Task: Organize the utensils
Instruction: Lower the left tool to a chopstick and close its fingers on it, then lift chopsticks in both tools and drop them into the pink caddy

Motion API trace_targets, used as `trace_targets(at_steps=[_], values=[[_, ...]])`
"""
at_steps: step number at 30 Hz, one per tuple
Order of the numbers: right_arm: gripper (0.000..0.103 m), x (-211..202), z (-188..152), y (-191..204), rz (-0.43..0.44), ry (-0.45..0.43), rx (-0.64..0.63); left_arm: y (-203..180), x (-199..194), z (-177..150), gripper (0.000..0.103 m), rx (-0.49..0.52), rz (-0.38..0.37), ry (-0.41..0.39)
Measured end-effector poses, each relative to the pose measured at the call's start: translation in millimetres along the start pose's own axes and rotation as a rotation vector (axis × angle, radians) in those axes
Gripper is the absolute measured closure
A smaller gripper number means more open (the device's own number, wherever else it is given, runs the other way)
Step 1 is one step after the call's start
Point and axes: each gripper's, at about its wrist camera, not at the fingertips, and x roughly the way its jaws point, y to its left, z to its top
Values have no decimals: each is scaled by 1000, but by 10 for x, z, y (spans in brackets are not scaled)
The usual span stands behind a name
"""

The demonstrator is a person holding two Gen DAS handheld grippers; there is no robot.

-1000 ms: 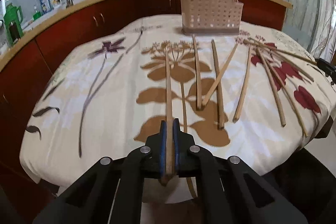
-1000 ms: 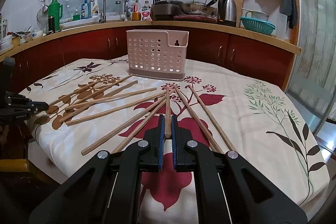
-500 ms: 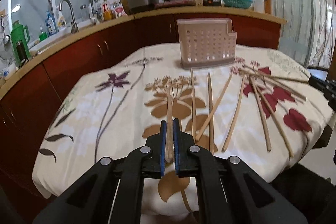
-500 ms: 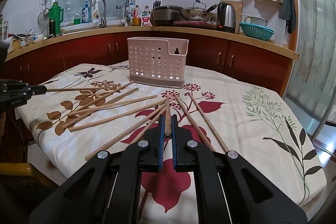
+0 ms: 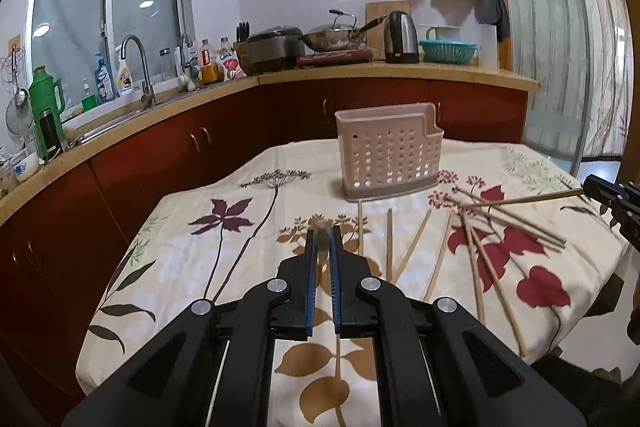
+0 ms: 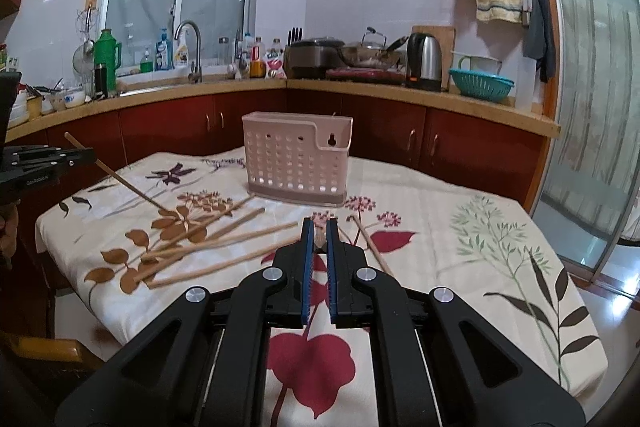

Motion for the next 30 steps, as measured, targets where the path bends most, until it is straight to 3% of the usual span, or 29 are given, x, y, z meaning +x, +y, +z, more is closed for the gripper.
trace_targets(at_steps=[18, 30], values=[[96, -252, 420, -122, 6, -83, 63, -12, -139, 172, 96, -16, -25, -8], [96, 14, 613, -125, 14, -97, 30, 58, 31, 308, 96, -40, -41, 9]])
